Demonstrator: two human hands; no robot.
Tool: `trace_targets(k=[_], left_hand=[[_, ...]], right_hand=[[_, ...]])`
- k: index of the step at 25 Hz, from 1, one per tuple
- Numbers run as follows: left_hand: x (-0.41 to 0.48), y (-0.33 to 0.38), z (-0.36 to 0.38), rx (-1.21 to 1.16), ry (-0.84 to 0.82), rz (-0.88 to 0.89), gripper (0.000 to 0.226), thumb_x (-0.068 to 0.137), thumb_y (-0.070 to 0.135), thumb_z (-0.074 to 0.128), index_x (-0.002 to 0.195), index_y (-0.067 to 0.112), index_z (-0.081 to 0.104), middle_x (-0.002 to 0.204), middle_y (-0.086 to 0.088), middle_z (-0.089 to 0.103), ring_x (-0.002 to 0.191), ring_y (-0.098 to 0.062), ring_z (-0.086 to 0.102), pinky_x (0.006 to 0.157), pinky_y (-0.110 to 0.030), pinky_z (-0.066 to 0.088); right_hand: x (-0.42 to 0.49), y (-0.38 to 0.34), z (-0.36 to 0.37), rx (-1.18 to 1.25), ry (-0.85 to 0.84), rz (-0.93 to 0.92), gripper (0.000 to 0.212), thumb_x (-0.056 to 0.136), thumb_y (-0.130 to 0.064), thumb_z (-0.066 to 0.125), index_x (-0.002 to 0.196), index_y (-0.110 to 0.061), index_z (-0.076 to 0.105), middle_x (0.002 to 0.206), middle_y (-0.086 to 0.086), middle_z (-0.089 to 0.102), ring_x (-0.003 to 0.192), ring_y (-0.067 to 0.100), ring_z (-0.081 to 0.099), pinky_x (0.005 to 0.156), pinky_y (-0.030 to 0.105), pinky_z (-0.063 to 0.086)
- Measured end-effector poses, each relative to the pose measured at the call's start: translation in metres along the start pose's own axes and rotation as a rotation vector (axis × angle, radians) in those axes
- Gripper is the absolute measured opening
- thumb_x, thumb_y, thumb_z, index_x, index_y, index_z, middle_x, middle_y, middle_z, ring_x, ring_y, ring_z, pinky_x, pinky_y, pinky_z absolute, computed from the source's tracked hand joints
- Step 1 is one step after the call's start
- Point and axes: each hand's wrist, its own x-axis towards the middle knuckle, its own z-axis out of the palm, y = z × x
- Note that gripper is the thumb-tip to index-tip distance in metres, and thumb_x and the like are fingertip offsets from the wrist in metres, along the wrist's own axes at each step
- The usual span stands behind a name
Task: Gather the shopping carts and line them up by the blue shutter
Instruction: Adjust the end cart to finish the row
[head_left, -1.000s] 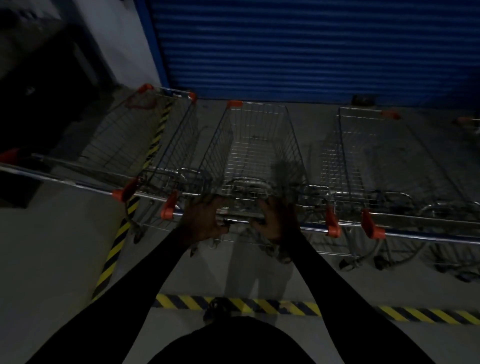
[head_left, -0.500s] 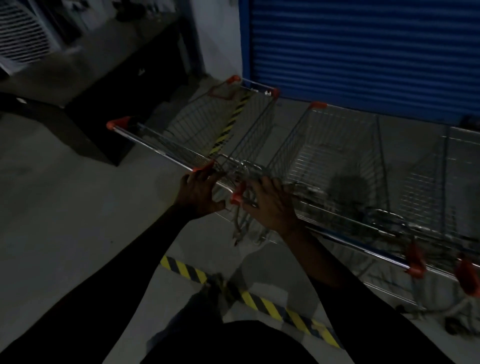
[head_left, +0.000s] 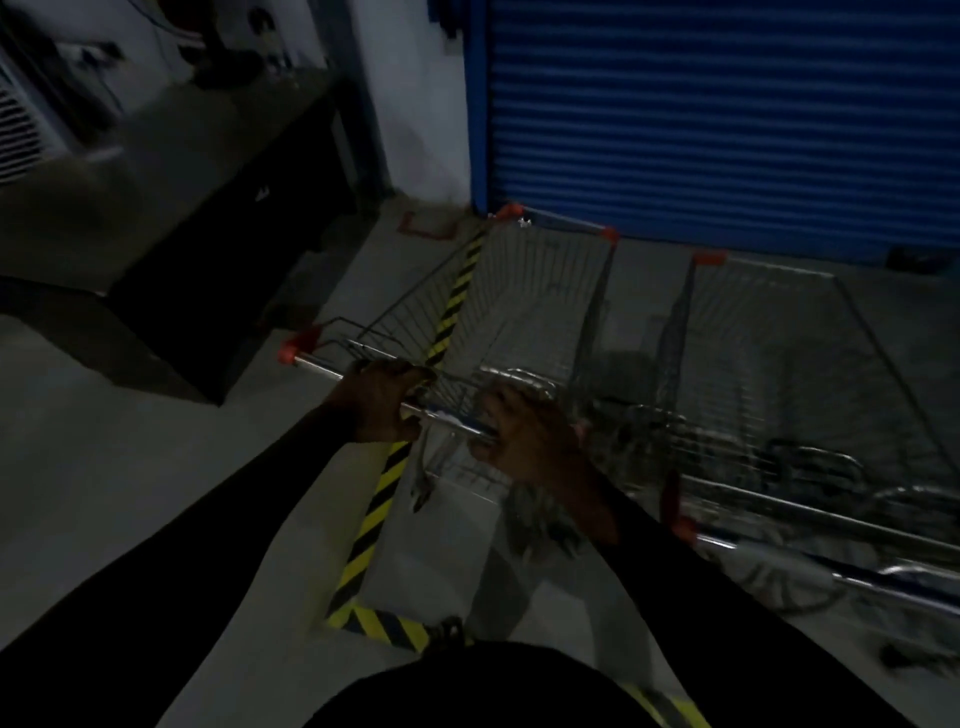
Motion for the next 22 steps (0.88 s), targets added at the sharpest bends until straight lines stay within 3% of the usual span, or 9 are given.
trace_targets(k=[3,6,9,13,17,22], left_hand=[[0.014,-0.045,0.006,0.013,-0.147,0.044,0.072,0.061,0.056,0.055,0.128,0.03,0.052,0.121,-0.003,0.062,0.111,-0.026,0.058,0.092,-0.041,0.042],[0.031,-0.072,0.017,0.125,-0.26,0.088,0.053,0.071,0.051,0.062,0.118,0.027,0.057,0.11,-0.002,0.066,0.104,-0.025,0.06,0.088,-0.037,0.044],[0.043,-0.085,0.025,0.212,-0.243,0.115,0.038,0.076,0.051,0.061,0.103,0.024,0.063,0.104,-0.003,0.068,0.099,-0.024,0.063,0.081,-0.034,0.05],[0.048,-0.084,0.031,0.302,-0.163,0.173,0.035,0.082,0.049,0.057,0.103,0.022,0.067,0.105,-0.002,0.069,0.101,-0.024,0.063,0.081,-0.033,0.048],[0.057,-0.085,0.035,0.226,-0.164,0.15,0.034,0.078,0.05,0.058,0.096,0.023,0.068,0.1,-0.003,0.07,0.097,-0.026,0.064,0.079,-0.035,0.05],[0.082,-0.07,0.037,0.18,-0.145,0.17,0.034,0.076,0.048,0.059,0.093,0.019,0.068,0.099,-0.006,0.07,0.096,-0.028,0.065,0.079,-0.035,0.05]], right_hand=[[0.021,-0.025,0.013,0.025,-0.167,0.102,0.072,0.076,-0.058,0.057,0.135,-0.018,0.047,0.134,0.008,0.052,0.121,0.031,0.05,0.095,0.037,0.041],[0.036,-0.028,0.015,-0.012,-0.198,0.108,0.065,0.074,-0.048,0.065,0.131,-0.019,0.049,0.132,0.007,0.055,0.121,0.03,0.05,0.096,0.037,0.041],[0.049,-0.033,0.022,-0.04,-0.229,0.146,0.054,0.075,-0.042,0.064,0.124,-0.021,0.057,0.123,0.005,0.062,0.115,0.026,0.055,0.091,0.033,0.045],[0.053,-0.04,0.039,-0.043,-0.135,0.225,0.029,0.075,-0.036,0.064,0.097,-0.016,0.067,0.095,0.007,0.068,0.094,0.029,0.065,0.074,0.032,0.05],[0.057,-0.04,0.032,-0.138,-0.279,0.399,0.039,0.083,-0.042,0.057,0.115,-0.018,0.06,0.112,0.009,0.065,0.106,0.031,0.061,0.085,0.038,0.049],[0.067,-0.023,0.023,-0.209,-0.284,0.456,0.035,0.085,-0.039,0.056,0.109,-0.016,0.063,0.112,0.01,0.065,0.107,0.031,0.061,0.086,0.037,0.048]])
